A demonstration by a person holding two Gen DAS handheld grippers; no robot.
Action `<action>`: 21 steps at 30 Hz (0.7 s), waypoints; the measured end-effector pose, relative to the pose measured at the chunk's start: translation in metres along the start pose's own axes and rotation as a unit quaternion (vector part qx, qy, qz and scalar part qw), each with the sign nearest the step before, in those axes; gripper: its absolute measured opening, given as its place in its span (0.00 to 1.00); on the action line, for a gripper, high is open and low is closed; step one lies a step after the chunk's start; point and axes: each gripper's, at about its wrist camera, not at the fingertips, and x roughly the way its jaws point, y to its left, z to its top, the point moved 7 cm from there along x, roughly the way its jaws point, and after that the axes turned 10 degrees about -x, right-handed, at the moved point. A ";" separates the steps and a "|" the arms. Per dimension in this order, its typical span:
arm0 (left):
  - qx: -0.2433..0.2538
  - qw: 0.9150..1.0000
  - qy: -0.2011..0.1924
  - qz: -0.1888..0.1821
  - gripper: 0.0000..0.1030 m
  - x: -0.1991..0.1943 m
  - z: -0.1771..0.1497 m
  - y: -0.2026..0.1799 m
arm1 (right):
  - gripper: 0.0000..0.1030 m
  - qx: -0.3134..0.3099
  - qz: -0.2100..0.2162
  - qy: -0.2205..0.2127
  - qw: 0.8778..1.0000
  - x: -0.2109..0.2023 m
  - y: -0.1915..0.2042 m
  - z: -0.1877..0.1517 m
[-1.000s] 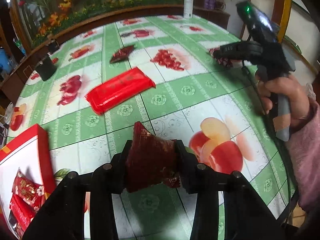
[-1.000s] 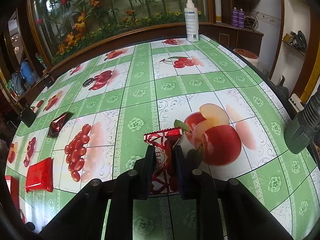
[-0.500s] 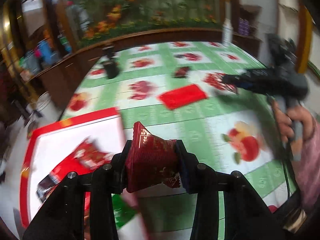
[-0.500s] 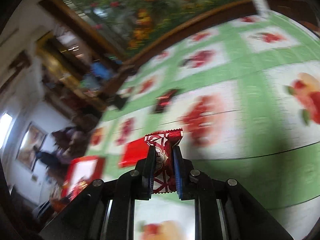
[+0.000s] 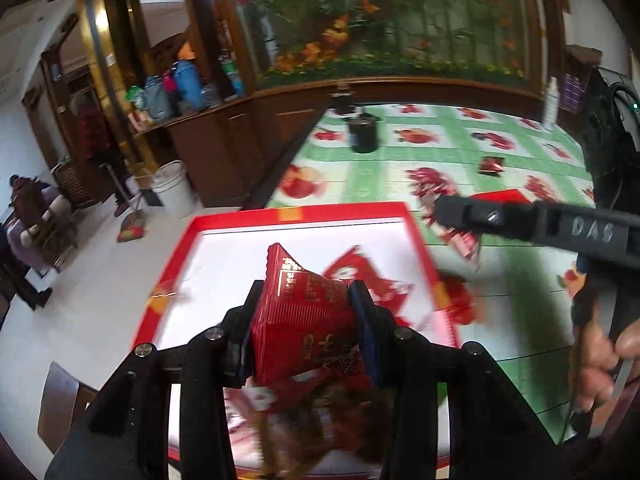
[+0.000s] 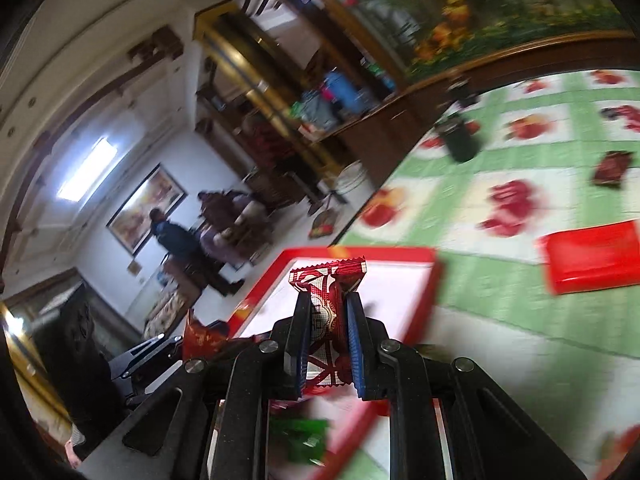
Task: Organize snacks
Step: 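Carry the red packet and candy over the white tray and release both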
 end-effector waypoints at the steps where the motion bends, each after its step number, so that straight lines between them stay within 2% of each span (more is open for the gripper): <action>1: -0.002 1.000 -0.002 0.006 0.38 0.000 -0.001 0.006 | 0.16 -0.003 0.002 0.005 1.000 0.011 0.007 -0.001; 3: -0.006 1.000 -0.003 0.014 0.38 0.001 -0.002 0.017 | 0.16 -0.008 0.009 0.014 1.000 0.030 0.020 -0.004; 9: -0.022 0.999 -0.006 0.028 0.38 0.003 -0.004 0.041 | 0.17 -0.022 0.001 0.029 0.999 0.053 0.036 -0.012; 10: -0.023 0.999 -0.006 0.030 0.39 0.004 -0.004 0.043 | 0.20 -0.023 -0.001 0.030 0.999 0.053 0.035 -0.013; 13: -0.025 0.999 -0.008 0.036 0.39 0.003 -0.005 0.047 | 0.20 -0.012 0.007 0.027 1.000 0.050 0.032 -0.013; 21: -0.026 0.998 -0.019 0.060 0.39 0.000 -0.004 0.053 | 0.20 -0.010 -0.009 0.016 1.000 0.040 0.021 -0.010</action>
